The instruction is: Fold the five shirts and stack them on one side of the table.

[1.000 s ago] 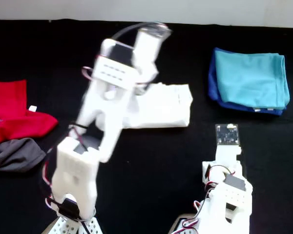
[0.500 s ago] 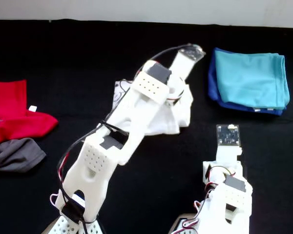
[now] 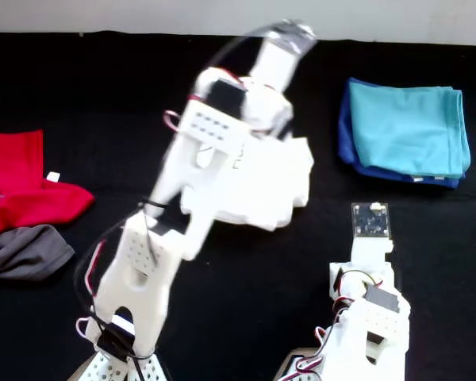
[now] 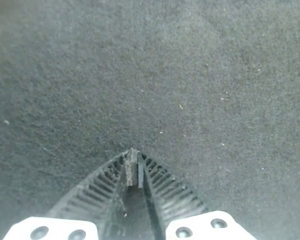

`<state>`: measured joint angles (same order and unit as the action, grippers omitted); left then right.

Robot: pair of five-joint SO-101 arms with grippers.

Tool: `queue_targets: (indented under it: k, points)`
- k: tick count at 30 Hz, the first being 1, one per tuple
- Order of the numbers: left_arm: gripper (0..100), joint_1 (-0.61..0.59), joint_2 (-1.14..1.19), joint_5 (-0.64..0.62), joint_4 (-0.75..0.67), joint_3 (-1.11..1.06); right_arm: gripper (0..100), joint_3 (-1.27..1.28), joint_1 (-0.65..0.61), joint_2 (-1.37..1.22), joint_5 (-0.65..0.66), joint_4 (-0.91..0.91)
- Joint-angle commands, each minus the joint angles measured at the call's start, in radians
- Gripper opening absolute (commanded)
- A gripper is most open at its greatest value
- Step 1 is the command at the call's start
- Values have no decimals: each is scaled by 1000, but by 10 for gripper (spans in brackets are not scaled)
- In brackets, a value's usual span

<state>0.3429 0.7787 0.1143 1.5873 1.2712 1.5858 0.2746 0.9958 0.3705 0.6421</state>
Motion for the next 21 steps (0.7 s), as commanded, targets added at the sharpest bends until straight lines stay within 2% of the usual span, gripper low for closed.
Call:
queue_targets:
  k: [1, 2, 4, 6, 14, 21]
  points:
    - [33, -53, 4, 5, 91, -22, 7, 7, -1, -7, 3, -18]
    - [0, -58, 15, 5, 110, -59, 7, 7, -1, -7, 3, -18]
    - [35, -54, 38, 5, 138, -134, 7, 7, -1, -7, 3, -18]
    - [11, -31, 65, 5, 146, -193, 7, 7, -1, -7, 3, -18]
    - [11, 150, 131, 6, 141, -237, 7, 7, -1, -7, 3, -18]
    - [14, 223, 189, 6, 28, -234, 7, 7, -1, -7, 3, -18]
